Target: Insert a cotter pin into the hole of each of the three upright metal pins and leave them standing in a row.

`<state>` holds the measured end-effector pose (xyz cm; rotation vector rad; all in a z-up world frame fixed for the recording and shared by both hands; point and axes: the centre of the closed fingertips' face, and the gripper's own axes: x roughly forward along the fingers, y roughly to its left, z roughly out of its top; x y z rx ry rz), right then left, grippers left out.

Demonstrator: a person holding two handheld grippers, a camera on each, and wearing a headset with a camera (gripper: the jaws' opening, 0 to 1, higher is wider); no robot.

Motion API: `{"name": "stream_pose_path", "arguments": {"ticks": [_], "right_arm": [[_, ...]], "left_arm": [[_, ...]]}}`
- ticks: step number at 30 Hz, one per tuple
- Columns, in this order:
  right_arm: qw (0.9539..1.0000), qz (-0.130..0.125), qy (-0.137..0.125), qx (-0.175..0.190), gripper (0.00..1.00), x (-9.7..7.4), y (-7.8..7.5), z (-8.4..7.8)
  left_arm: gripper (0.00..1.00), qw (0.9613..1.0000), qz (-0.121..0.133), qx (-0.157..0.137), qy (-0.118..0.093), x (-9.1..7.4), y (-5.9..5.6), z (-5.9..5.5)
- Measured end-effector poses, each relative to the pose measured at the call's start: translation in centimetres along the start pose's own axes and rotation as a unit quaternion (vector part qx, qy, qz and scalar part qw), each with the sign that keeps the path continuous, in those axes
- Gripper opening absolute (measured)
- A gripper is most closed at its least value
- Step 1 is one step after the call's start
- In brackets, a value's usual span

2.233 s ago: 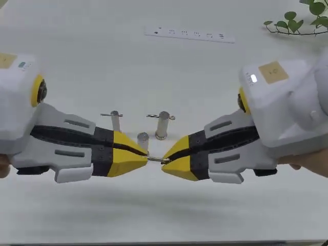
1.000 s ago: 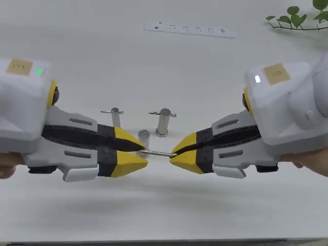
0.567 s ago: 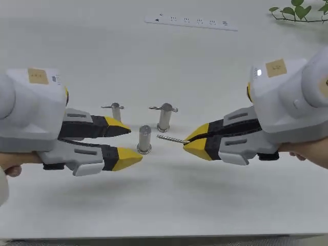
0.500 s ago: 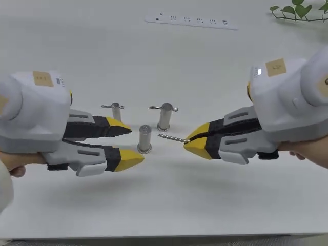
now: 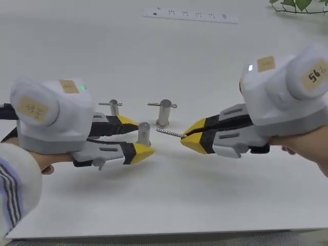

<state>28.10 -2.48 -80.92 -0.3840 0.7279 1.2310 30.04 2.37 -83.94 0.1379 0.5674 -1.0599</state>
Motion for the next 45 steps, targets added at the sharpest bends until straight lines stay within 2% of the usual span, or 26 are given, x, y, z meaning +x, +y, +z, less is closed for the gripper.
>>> {"name": "stream_pose_path", "arguments": {"ticks": [3,10,13,14,17,34,45], "right_arm": [[1.0,0.001,0.001,0.001,0.04,0.1,0.0,-0.1],[1.0,0.002,0.003,0.0,0.04,0.5,0.0,-0.2],[1.0,0.002,0.003,0.001,0.04,0.6,0.0,-0.1],[1.0,0.002,0.003,0.0,0.04,0.6,0.0,-0.1],[1.0,0.003,0.003,0.0,0.04,0.6,0.0,-0.1],[0.9998,0.006,0.0,-0.017,0.04,1.3,0.2,0.4],[0.9994,-0.006,0.002,-0.035,0.04,1.5,-0.3,0.3]], "left_arm": [[0.29,0.9999,0.006,-0.004,0.009,0.3,0.1,-0.5],[0.24,0.9998,0.008,-0.015,-0.003,0.7,-0.2,-0.4],[0.19,0.9999,0.014,-0.005,0.002,0.9,-0.3,-0.6],[0.17,0.9997,0.022,0.001,-0.001,0.9,0.0,-0.5],[0.13,0.9997,0.025,-0.007,-0.003,0.8,0.1,-0.5],[0.13,0.9996,0.028,-0.004,-0.004,0.9,0.1,-0.5],[0.12,0.9996,0.029,0.001,-0.007,0.9,0.1,-0.6]]}}
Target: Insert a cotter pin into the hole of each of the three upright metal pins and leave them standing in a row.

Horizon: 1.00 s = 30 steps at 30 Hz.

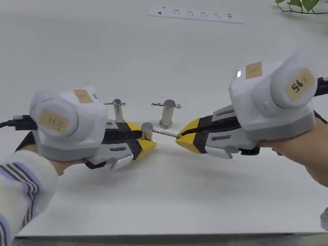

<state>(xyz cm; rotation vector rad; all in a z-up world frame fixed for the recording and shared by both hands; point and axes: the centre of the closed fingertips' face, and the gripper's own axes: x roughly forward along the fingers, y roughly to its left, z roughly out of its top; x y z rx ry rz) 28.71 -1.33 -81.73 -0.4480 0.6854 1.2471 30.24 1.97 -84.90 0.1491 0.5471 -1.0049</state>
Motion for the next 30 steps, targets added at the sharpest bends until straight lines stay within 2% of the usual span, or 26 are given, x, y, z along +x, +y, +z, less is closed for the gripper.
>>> {"name": "stream_pose_path", "arguments": {"ticks": [5,11,21,25,26,29,30], "right_arm": [[0.9999,-0.002,0.0,-0.012,0.04,0.0,0.1,0.4],[0.9996,-0.004,0.008,-0.026,0.04,0.8,-0.1,0.5],[0.9996,0.006,-0.014,-0.024,0.04,2.6,0.2,1.8],[0.9992,0.011,-0.018,-0.033,0.05,3.2,0.5,2.3],[0.9993,0.008,-0.012,-0.036,0.05,3.1,0.3,2.1],[0.9991,0.005,-0.021,-0.036,0.16,2.6,0.2,2.2],[0.9991,0.004,-0.02,-0.038,0.16,2.4,0.2,2.0]], "left_arm": [[0.12,1.0,0.002,-0.008,-0.003,0.0,0.0,0.0],[0.12,0.9999,0.003,-0.014,-0.004,0.0,0.1,0.0],[0.12,0.9997,0.001,-0.024,-0.008,0.0,-0.1,-0.1],[0.12,0.9994,0.001,-0.032,-0.012,0.0,-0.1,-0.1],[0.12,0.9993,0.002,-0.035,-0.014,0.0,-0.1,-0.1],[0.12,0.9993,0.001,-0.035,-0.014,0.0,-0.1,-0.1],[0.13,0.9993,0.001,-0.035,-0.013,0.0,-0.1,-0.1]]}}
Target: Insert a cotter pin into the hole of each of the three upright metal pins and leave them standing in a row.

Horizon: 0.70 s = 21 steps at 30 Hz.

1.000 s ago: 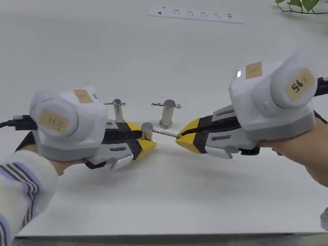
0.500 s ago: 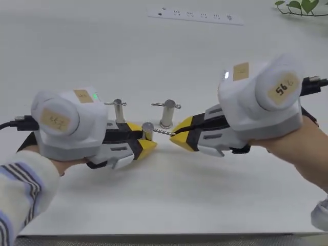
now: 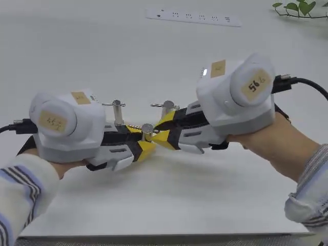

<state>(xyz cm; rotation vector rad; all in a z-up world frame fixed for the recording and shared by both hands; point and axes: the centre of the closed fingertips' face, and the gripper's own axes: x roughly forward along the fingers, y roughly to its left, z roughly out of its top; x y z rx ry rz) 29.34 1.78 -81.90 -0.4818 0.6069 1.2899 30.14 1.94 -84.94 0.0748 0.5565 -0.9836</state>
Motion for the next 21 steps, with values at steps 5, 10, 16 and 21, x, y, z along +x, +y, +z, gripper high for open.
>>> {"name": "stream_pose_path", "arguments": {"ticks": [5,10,16,21], "right_arm": [[0.9999,0.0,0.01,0.004,0.1,-0.8,-0.2,-0.9],[1.0,0.001,0.004,0.007,0.05,-1.1,0.1,-0.6],[0.9999,0.008,-0.003,0.006,0.03,-0.7,0.3,0.2],[0.9999,0.01,-0.001,0.007,0.04,-0.7,0.3,0.0]], "left_arm": [[0.13,1.0,0.0,-0.005,-0.003,0.0,0.0,0.0],[0.13,0.9999,-0.003,-0.014,-0.003,0.0,0.1,0.0],[0.13,1.0,-0.005,-0.006,0.002,0.1,0.0,0.0],[0.13,0.9999,-0.006,-0.004,0.01,0.1,-0.1,-0.1]]}}
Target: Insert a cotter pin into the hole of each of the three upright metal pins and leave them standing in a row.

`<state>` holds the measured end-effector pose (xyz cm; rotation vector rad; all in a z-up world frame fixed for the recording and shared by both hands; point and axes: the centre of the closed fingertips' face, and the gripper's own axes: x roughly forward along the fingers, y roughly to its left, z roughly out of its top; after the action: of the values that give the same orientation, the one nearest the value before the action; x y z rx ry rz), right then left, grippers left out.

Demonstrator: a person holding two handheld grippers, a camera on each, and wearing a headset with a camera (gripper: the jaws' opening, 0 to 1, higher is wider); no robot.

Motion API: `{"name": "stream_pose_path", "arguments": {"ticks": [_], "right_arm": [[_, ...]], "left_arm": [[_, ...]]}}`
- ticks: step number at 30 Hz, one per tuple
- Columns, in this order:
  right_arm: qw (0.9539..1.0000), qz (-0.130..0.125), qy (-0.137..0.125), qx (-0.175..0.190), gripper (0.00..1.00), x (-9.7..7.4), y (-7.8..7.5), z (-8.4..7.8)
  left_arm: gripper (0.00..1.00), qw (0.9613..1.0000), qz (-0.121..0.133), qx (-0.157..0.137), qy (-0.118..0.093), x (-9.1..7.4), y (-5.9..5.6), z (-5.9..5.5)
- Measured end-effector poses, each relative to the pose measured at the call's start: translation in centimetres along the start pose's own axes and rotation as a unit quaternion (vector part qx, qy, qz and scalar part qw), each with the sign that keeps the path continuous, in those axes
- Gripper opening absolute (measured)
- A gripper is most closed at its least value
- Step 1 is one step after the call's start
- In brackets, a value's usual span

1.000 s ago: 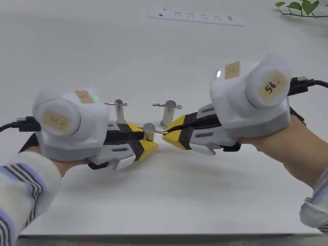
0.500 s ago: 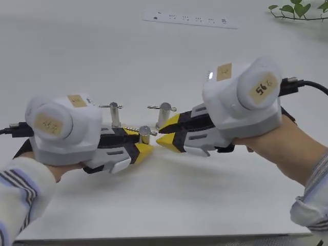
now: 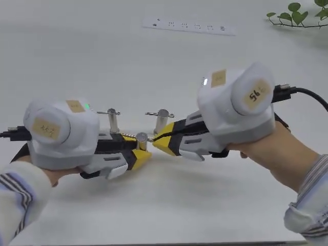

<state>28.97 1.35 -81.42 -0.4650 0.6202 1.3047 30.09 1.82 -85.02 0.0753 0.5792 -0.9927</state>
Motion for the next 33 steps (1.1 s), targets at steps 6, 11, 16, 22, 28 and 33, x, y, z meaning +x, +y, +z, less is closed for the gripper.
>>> {"name": "stream_pose_path", "arguments": {"ticks": [6,11,16,22,28,33], "right_arm": [[0.9999,-0.001,-0.012,0.01,0.12,0.0,-0.2,0.6],[0.9998,0.0,-0.017,0.009,0.16,0.3,-0.2,1.2],[0.9999,0.006,-0.013,0.007,0.17,0.9,0.0,1.4],[0.9999,0.011,-0.01,0.006,0.19,1.5,0.1,1.6],[0.9999,0.015,-0.005,0.004,0.2,2.0,0.2,1.5],[0.9998,0.018,0.0,-0.001,0.2,2.6,0.2,1.6]], "left_arm": [[0.13,0.9997,-0.002,0.021,0.008,0.1,0.0,0.0],[0.16,0.9996,-0.003,0.027,-0.002,-0.2,-0.1,0.7],[0.24,0.9995,-0.008,0.029,-0.009,-0.8,0.0,1.3],[0.38,0.9992,-0.021,0.033,-0.006,-2.1,0.0,0.9],[0.53,0.9993,-0.029,0.02,-0.013,-3.3,0.1,0.7],[0.69,0.999,-0.038,0.006,-0.024,-4.3,-0.1,0.9]]}}
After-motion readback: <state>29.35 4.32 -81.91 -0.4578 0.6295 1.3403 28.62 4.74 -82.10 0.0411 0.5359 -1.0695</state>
